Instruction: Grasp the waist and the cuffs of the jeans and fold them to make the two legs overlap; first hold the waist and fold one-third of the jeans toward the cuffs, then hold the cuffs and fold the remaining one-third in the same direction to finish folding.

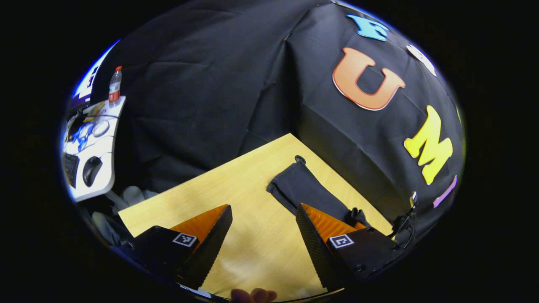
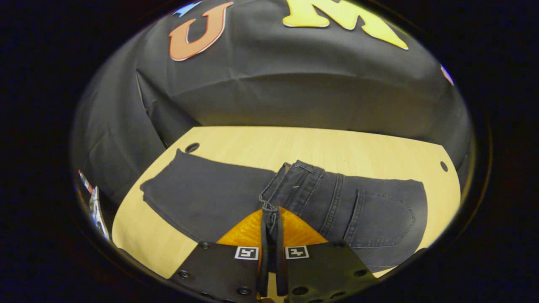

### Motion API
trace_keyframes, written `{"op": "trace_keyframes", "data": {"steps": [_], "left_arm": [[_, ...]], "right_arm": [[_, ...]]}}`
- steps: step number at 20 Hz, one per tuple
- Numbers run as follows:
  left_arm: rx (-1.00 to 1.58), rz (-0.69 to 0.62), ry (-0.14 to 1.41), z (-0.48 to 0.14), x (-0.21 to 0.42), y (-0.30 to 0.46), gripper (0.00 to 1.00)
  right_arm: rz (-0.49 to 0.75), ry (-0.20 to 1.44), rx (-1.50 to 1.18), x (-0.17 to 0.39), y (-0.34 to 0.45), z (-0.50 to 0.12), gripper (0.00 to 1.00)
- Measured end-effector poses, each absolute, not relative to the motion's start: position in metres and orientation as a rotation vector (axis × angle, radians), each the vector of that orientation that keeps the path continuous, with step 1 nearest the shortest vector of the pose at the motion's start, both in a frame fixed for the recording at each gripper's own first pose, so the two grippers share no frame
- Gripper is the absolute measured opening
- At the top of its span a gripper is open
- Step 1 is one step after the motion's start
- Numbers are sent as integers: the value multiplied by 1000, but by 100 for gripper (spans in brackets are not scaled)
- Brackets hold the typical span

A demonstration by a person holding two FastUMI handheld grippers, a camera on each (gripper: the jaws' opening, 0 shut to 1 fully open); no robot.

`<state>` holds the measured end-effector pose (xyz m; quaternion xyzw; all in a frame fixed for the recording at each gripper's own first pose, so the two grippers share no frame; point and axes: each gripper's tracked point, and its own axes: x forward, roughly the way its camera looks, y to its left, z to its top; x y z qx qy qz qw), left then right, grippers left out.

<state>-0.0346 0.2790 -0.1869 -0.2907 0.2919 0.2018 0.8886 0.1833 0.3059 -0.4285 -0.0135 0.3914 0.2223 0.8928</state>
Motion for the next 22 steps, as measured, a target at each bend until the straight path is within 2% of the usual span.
{"op": "trace_keyframes", "data": {"steps": [3, 5, 6, 9, 12, 16, 19, 22], "left_arm": [[-722, 440, 636, -199, -7, 280, 98], [-769, 453, 634, -203, 10, 282, 98], [-778, 462, 634, -205, 15, 284, 98], [-856, 495, 690, -219, 34, 284, 98], [-1048, 517, 747, -238, 75, 276, 98], [-1214, 597, 912, -279, 107, 272, 98], [-1296, 628, 973, -303, 133, 277, 98], [-1318, 680, 1065, -320, 129, 272, 98]], "right_arm": [[492, 835, -43, 172, 311, -435, 28], [531, 844, -5, 159, 316, -422, 34], [553, 848, 30, 152, 317, -411, 54], [650, 833, 122, 124, 305, -354, 58], [708, 801, 87, 102, 260, -304, 89], [669, 786, 50, 86, 195, -282, 89], [573, 799, 79, 85, 148, -280, 89], [467, 830, 129, 88, 110, -286, 89]]}}
